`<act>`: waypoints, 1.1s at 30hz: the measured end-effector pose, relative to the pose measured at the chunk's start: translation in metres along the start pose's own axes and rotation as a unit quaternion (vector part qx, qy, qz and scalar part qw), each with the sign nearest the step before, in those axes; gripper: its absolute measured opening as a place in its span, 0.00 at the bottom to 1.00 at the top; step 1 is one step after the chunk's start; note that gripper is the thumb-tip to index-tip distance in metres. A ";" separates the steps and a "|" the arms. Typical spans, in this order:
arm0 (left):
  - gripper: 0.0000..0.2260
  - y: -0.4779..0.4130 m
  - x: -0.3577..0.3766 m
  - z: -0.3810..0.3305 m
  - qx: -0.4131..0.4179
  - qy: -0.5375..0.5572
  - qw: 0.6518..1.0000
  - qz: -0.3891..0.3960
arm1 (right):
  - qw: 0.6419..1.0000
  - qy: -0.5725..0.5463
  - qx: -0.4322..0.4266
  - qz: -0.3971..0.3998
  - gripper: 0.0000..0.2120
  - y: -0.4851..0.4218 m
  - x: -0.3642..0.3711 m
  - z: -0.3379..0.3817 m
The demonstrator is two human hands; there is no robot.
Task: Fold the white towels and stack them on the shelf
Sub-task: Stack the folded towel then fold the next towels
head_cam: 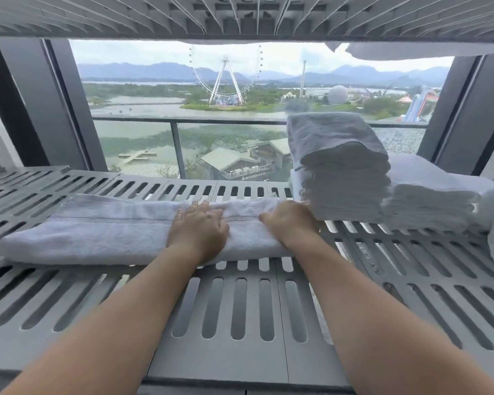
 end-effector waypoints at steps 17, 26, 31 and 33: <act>0.22 -0.019 -0.011 0.037 -0.007 0.054 0.996 0.075 | 0.931 -0.353 0.058 0.068 0.22 0.003 -0.004 -0.018; 0.25 -0.017 0.003 0.040 -0.004 -0.025 0.998 0.056 | 0.897 -0.405 0.099 0.149 0.33 -0.001 0.012 -0.014; 0.24 -0.011 -0.014 0.035 -0.002 0.026 1.000 -0.014 | 0.880 -0.434 0.097 0.165 0.26 -0.001 0.018 -0.005; 0.24 -0.006 -0.027 0.037 -0.013 0.038 0.997 -0.071 | 0.866 -0.461 0.097 0.167 0.22 -0.002 0.021 -0.004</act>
Point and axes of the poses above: each hand's wrist, its own y-axis away from the middle knuckle, its own x-axis out of the palm, z = x × y, the point moved 7 cm from there along -y, towards the middle knuckle, and after that the axes turned 7 degrees about z, right-handed, at the moved point
